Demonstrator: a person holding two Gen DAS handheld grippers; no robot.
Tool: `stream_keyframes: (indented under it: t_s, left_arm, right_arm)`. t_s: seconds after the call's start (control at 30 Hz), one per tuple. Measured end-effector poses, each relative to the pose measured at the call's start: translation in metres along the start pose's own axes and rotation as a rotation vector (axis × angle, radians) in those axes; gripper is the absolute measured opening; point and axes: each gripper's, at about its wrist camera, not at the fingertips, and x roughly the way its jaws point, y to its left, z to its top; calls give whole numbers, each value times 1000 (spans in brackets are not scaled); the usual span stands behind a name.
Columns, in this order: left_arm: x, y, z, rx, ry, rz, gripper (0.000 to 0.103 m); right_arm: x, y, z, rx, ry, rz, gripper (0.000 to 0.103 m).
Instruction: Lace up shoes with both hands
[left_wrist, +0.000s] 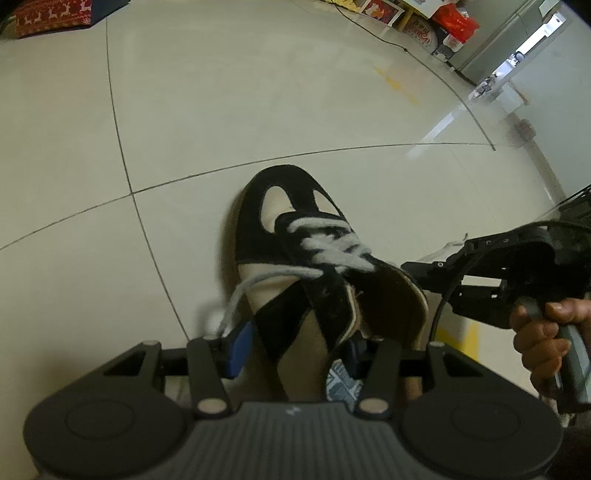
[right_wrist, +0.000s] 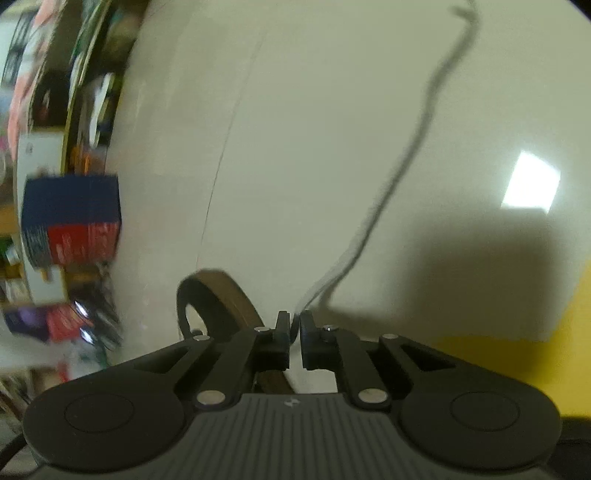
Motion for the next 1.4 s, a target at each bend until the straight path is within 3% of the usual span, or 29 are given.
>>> stream_keyframes:
  t_s: [0.03,0.1,0.27,0.43,0.7,0.87,1.0,1.03,1.1,1.3,1.4]
  left_arm:
    - [-2,2,0,-9,-3,-18,50]
    - [-8,7,1,-37,-16,-66,51]
    - [-22,24,4,-129,-68,-139,56]
    - [-18,33,6,-226,-61,-166,60]
    - [-20,20,17,-129,-97,-109,61]
    - [-20,15,22,-99,-104,-107,63]
    - [-13,14,22,-90,-88,-109,64]
    - [-10,14,22,-85,-80,-105,64]
    - [-5,17,24,-77,-63,-90,64]
    - [-21,20,29,-129,-115,-86,64]
    - [-25,17,21,-103,-132,-99,65]
  right_arm:
    - [-1,-4,2,18,1,2,13]
    - [-3,-11,5,54,2,5,33]
    - [-13,-17,13,61,-32,-7,34]
    - [-34,-15,30,-18,-158,-117,34]
    - [-57,-24,59,-155,-364,-316,34]
    - [-55,-32,72,-197,-429,-357,34]
    - [-46,-26,77,-347,-460,-397,33]
    - [-43,-23,78,-392,-458,-406,31]
    - [-35,-18,81,-489,-436,-421,3]
    - [-21,10,67,-843,-278,-322,3]
    - [-18,19,52,-952,-179,-283,5]
